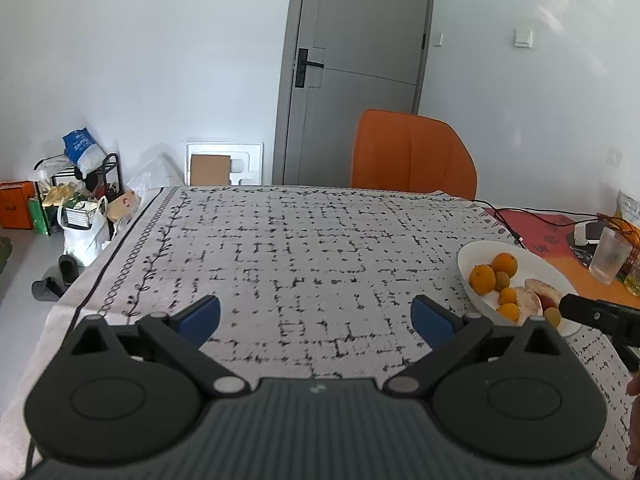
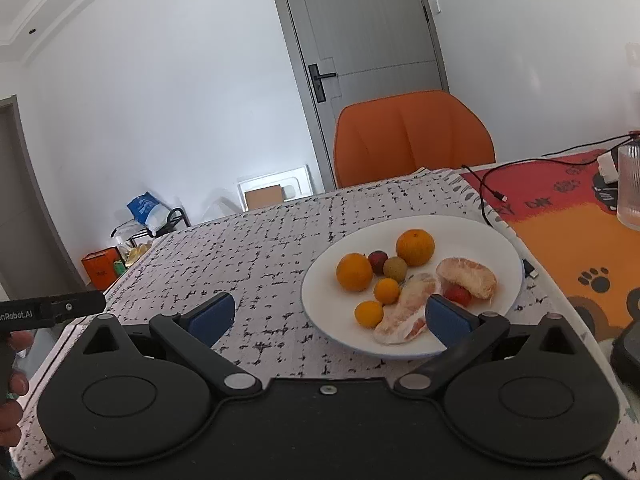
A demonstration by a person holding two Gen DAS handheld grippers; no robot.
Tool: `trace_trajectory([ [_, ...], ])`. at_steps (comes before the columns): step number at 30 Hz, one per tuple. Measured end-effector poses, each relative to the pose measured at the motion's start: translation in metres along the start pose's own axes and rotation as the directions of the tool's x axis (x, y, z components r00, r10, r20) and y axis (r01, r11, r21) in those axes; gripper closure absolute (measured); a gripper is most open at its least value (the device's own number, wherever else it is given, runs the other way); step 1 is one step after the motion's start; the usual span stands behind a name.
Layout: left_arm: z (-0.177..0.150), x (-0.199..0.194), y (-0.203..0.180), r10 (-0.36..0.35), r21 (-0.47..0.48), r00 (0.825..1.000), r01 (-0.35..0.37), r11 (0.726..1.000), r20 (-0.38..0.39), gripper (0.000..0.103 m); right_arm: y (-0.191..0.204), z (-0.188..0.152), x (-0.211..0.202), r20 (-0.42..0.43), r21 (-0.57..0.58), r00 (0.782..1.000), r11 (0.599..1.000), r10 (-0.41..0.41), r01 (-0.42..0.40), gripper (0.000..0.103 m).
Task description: Organize fruits
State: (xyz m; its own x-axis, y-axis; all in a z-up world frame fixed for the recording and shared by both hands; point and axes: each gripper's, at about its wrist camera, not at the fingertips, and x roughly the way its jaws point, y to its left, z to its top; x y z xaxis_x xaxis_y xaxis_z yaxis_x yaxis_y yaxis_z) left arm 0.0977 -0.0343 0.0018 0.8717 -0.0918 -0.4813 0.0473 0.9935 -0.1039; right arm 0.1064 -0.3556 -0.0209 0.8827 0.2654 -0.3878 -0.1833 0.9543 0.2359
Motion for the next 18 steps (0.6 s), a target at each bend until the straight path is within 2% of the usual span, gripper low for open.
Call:
trace_trajectory([
  [9, -0.011, -0.022, 0.015, -0.007, -0.031, 1.0, 0.007, 1.0, -0.006, 0.0, 0.012, -0.008, -0.017, -0.014, -0.01, 1.0, 1.0, 0.023, -0.023, 0.0],
  [18, -0.022, -0.042, 0.03, 0.017, -0.048, 1.0, -0.017, 0.999, 0.0, 0.0, 0.021, -0.024, -0.026, -0.052, -0.014, 0.998, 1.0, 0.025, -0.026, 0.0],
])
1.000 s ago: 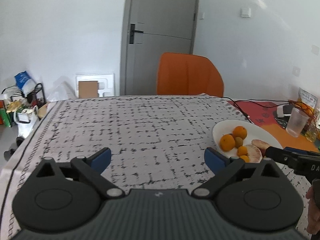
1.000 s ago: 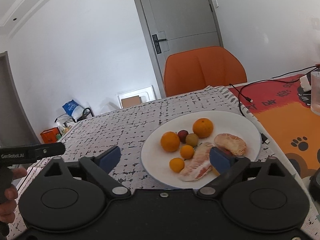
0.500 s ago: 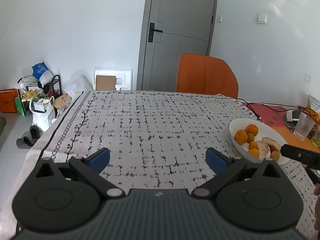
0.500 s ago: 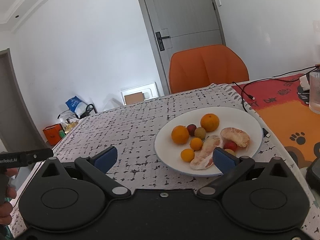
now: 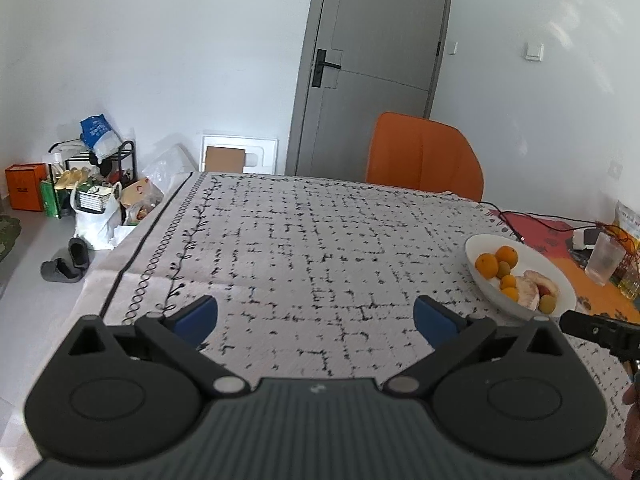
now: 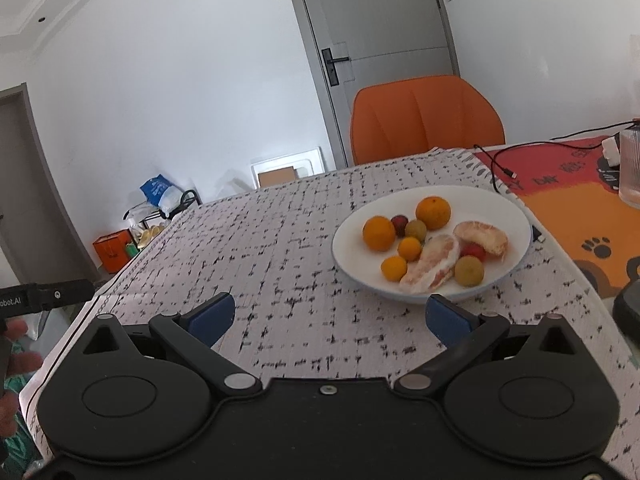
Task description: Organize fruits
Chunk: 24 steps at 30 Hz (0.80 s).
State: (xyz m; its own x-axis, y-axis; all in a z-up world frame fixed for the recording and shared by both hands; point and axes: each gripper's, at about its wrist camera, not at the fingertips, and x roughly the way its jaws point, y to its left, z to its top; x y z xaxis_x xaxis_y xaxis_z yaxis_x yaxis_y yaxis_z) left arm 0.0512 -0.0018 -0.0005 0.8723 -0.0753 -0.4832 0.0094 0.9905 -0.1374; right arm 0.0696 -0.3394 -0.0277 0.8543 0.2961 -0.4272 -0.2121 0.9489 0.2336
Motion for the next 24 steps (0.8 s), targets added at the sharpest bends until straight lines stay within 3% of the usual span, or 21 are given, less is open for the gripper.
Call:
trace_trajectory([
  [12, -0.014, -0.032, 0.016, 0.043, -0.003, 0.999, -0.043, 0.999, 0.014, 0.0, 0.009, -0.002, -0.021, 0.022, 0.019, 1.0, 1.0, -0.014, 0.014, 0.0],
  [24, -0.018, -0.034, 0.006, 0.07, 0.027, 0.997, -0.07, 0.997, 0.015, 0.0, 0.02, -0.01, -0.02, 0.0, -0.009, 1.0, 1.0, 0.006, -0.006, 0.0],
])
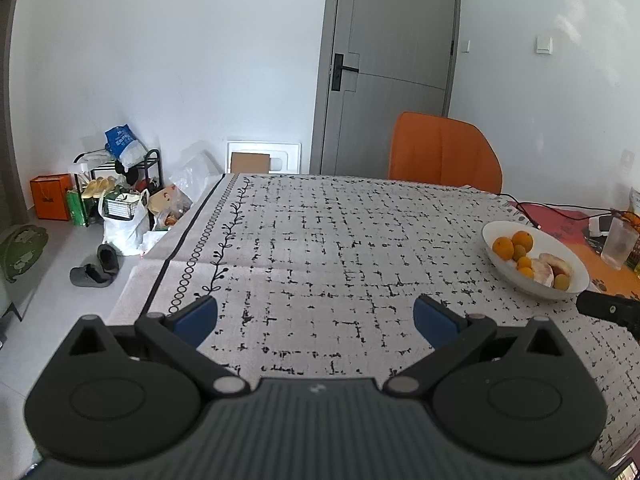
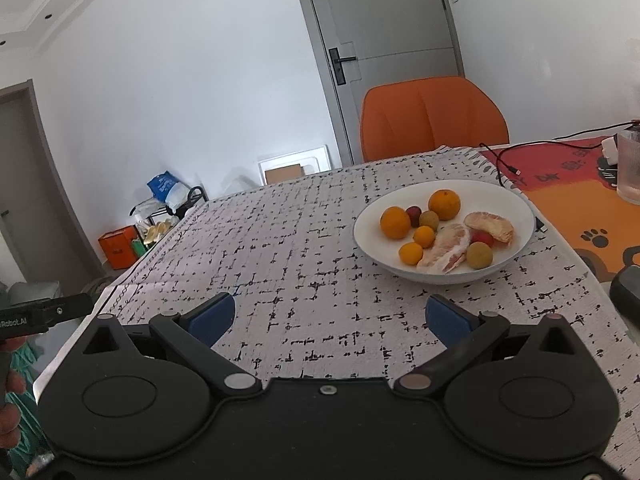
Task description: Organize fruits
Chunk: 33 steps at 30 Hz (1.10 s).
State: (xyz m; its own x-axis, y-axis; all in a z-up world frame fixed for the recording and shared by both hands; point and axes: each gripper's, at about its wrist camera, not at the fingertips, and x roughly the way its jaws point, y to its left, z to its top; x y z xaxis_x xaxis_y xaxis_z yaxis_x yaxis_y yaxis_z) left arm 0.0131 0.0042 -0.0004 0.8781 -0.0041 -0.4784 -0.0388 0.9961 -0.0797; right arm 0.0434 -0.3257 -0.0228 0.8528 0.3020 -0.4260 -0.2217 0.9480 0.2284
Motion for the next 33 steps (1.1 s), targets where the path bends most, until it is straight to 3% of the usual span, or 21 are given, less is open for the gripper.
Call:
trace_trajectory([
  [33, -0.005, 0.0027, -0.0071, -0.003, 0.028, 1.0, 0.003, 1.0, -0.016, 0.0, 0.0044, -0.002, 0.0015, -0.005, -0.027, 1.0, 1.0, 0.003, -0.003, 0.0],
])
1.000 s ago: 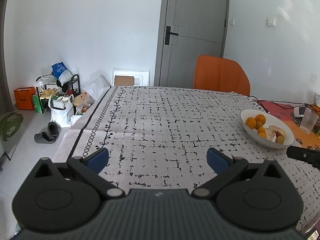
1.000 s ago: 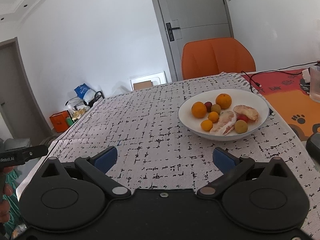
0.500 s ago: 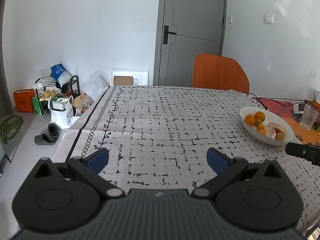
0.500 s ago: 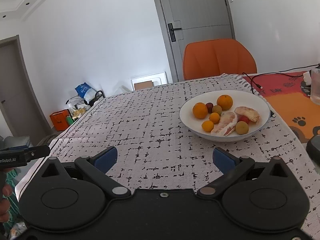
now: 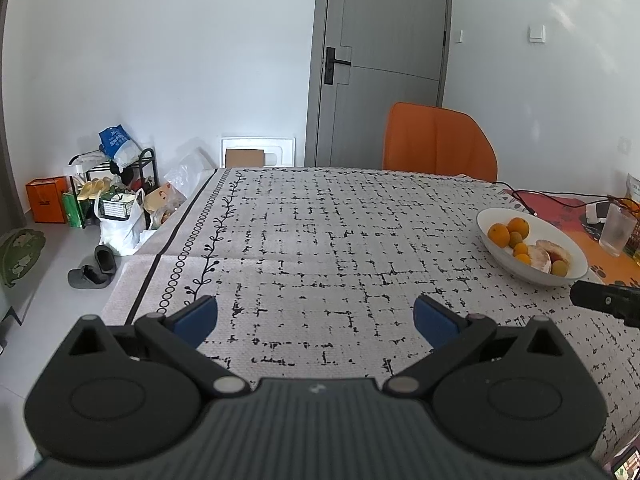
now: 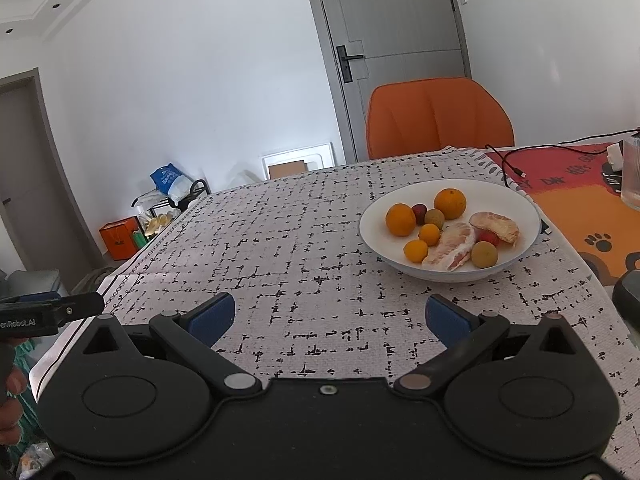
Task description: Organize fruits
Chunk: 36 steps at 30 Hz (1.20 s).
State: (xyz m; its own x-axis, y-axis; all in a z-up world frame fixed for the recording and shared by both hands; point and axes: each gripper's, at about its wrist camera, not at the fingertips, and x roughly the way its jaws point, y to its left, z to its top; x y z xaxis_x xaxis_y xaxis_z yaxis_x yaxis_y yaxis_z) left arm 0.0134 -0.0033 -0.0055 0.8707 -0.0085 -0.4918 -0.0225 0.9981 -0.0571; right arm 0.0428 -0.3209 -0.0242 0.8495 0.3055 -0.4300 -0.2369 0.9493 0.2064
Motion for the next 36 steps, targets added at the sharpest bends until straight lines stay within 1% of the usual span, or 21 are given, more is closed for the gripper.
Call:
trace_trajectory([
  [36, 0.0008, -0.0002, -0.0018, -0.011, -0.005, 1.0, 0.011, 1.0, 0.004, 0.0, -0.0028, 0.0016, -0.0005, 0.002, -0.001, 1.0, 1.0, -0.012, 0.012, 0.0],
])
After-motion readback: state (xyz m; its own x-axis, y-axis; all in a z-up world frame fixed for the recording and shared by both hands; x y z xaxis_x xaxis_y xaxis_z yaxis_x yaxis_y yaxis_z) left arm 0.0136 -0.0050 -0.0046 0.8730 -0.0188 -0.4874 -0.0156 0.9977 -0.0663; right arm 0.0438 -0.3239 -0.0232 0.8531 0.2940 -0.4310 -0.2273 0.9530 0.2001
